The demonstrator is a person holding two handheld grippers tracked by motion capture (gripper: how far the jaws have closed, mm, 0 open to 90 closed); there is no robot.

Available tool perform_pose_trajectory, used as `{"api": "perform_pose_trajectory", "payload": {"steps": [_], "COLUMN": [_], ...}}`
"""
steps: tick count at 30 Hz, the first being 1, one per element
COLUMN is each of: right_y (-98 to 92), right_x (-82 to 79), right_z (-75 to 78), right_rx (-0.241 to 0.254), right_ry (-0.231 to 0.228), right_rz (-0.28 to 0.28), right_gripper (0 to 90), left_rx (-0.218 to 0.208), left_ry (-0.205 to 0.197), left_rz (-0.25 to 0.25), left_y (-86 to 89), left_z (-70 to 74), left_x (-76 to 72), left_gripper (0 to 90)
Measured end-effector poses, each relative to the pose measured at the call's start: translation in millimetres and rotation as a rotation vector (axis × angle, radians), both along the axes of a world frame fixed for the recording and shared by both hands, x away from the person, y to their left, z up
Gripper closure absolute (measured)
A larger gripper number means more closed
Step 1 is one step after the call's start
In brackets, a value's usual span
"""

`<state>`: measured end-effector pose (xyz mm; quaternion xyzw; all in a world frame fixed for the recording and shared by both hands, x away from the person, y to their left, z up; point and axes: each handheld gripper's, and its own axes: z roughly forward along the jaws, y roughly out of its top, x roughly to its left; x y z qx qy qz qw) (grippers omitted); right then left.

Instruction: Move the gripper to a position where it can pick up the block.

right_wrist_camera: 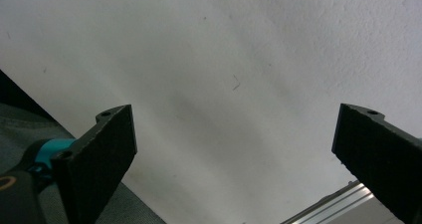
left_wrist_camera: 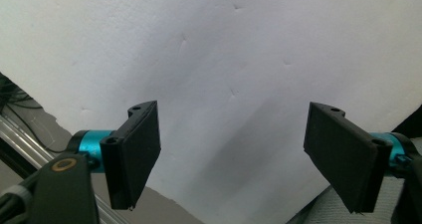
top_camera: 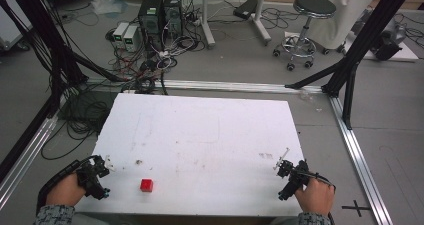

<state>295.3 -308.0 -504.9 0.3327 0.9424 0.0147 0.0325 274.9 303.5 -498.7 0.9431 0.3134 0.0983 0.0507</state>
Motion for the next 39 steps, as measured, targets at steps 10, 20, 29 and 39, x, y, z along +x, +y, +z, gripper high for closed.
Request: {"api": "perform_pose_trajectory", "payload": {"steps": [10, 20, 29, 39], "right_y": [0.1, -2.0, -2.7, -1.9], "right_x": [-0.1, -2.2, -2.4, -2.2], "right_z": [0.2, 1.8, 1.7, 1.0], "right_rx": [-0.004, 0.003, 0.004, 0.009], "right_ry": [0.001, -0.001, 0.002, -0.001], "right_rz": [0.002, -0.012, -0.005, -0.001], "right_gripper": [2.9, 2.9, 2.9, 2.9], "left_rx": [-0.002, -0.005, -0.01, 0.01], "left_ry": [0.004, 0.0, 0.02, 0.02], "left_rz": [-0.009, -0.051, -0.116, -0.194], "left_y": [-0.1, -1.9, -8.6, -17.6], "left_z": [1.0, 0.6, -0.4, -0.6], "left_x": [0.0, 0.6, 3.5, 8.1], "left_gripper": [22.7, 22.6, 22.7, 22.7]}}
